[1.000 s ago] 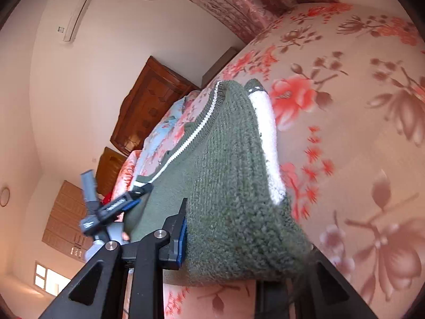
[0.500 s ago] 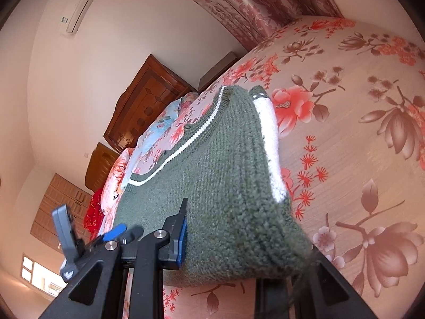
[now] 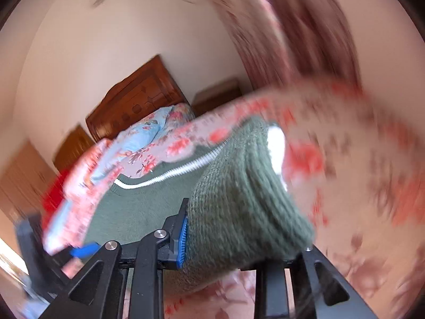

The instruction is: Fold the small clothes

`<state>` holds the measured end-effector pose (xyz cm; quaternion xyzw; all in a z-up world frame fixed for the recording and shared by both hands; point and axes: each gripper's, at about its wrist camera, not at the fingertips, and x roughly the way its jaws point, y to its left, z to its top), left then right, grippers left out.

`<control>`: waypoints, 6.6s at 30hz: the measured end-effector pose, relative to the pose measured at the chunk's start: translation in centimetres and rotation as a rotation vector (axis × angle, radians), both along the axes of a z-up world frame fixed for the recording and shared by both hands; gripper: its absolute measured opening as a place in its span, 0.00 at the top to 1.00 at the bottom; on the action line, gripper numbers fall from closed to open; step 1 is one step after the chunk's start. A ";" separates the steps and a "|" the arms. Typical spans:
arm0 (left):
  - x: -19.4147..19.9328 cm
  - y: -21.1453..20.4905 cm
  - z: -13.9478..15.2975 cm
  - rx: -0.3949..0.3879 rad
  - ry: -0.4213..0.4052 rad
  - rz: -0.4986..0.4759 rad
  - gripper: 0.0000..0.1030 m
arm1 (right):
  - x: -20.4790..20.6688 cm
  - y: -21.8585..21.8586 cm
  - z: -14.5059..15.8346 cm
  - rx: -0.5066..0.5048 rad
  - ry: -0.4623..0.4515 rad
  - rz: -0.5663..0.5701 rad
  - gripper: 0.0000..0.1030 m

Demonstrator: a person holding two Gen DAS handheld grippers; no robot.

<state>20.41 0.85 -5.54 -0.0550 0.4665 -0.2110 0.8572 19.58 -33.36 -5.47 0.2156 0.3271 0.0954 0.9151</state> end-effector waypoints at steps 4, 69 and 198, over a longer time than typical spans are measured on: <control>3.4 6.7 1.3 -0.410 0.108 0.079 0.00 | 0.1 9.0 4.0 -0.374 -0.164 0.131 0.74; 8.3 12.1 -0.8 -0.379 0.115 0.126 1.00 | -1.1 18.5 -1.8 -0.542 -0.012 0.426 0.58; -8.6 4.4 5.0 0.316 -0.279 0.420 0.00 | -6.1 14.1 4.2 -0.322 -0.187 0.573 0.67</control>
